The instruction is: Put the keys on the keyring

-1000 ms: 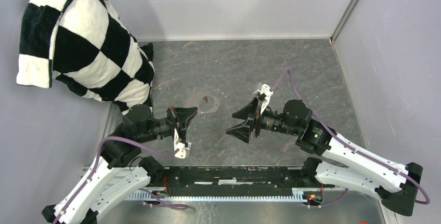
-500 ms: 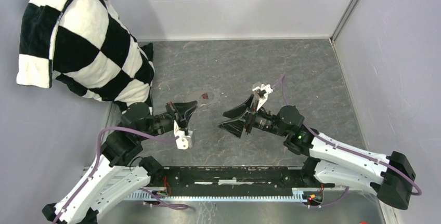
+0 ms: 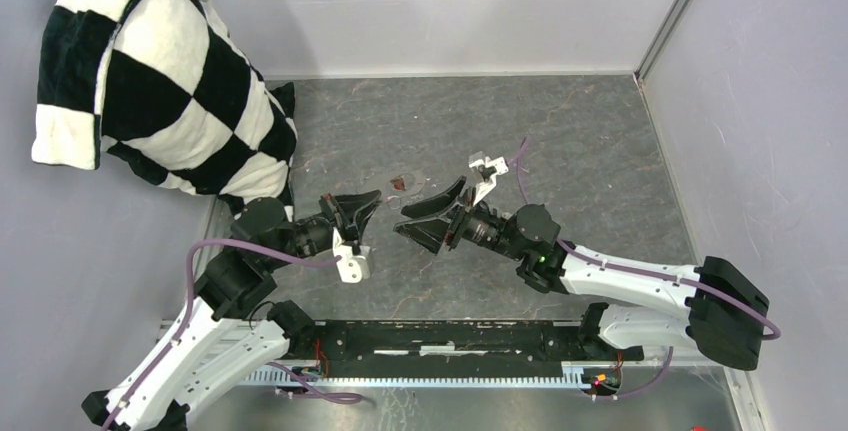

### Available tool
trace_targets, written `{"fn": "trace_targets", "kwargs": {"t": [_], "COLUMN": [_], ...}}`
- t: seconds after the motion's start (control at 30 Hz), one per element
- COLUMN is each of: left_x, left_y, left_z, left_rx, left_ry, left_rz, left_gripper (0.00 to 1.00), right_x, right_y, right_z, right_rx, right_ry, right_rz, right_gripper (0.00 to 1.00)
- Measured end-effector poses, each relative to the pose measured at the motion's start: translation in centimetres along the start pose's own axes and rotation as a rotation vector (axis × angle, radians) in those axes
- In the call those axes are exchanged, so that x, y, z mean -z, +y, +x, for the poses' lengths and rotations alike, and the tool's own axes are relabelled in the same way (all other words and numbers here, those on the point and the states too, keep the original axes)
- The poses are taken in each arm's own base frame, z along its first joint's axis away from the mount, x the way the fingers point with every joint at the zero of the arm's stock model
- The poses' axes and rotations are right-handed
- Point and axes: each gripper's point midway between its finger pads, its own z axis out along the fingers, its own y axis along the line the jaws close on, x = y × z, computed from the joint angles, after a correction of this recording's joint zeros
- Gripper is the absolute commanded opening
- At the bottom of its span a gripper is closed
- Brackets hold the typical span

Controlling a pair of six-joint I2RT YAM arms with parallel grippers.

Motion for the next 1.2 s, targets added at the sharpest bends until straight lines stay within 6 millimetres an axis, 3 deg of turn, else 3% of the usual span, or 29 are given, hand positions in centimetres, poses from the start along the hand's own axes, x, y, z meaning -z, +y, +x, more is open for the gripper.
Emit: {"fn": "trace_targets", "kwargs": {"t": [0.17,0.33,0.47,0.67,0.9,1.1,1.2], "left_x": [0.3,1.0,1.2,1.3,1.1,0.9,0.8], "left_y": [0.0,-1.3,-2.9,-3.6,-3.6,-2.2,-2.2], "left_z": [-0.2,-0.7,-1.1,-1.5,-2.0,-4.2,-4.9], "left_rx": [-0.012,-0.103,-0.172,-0.247,-0.203,-0.066,-0.009], "left_ry": [-0.011,-0.050,-0.090,-0.124,-0.138,-0.191,-0.211], "left_rz": [-0.011,0.004,0.049,0.079,0.117,0.181,0.206], "left_gripper": [0.02,0.02,0.02,0.02,0.02,0.02,0.02], "right_x": [-0.5,-1.4,0.1,0.4,1.0,0.9,-0.3], "right_y": [1.1,5.8,8.3,7.4,5.1,5.9,7.3], "right_z": [-0.3,-1.2,-2.8,-5.0,-3.2,-3.0,-3.0], "right_rx": [0.040,0.183,0.310,0.428,0.512,0.734,0.862], "right_ry": [0.037,0.228,0.292,0.338,0.415,0.431,0.460], "right_rz": [-0.034,-0.195,-0.255,-0.197,-0.177,-0.283,-0.345], "right_gripper": [0.70,0.69,0.69,0.67,0.63,0.59,0.56]}}
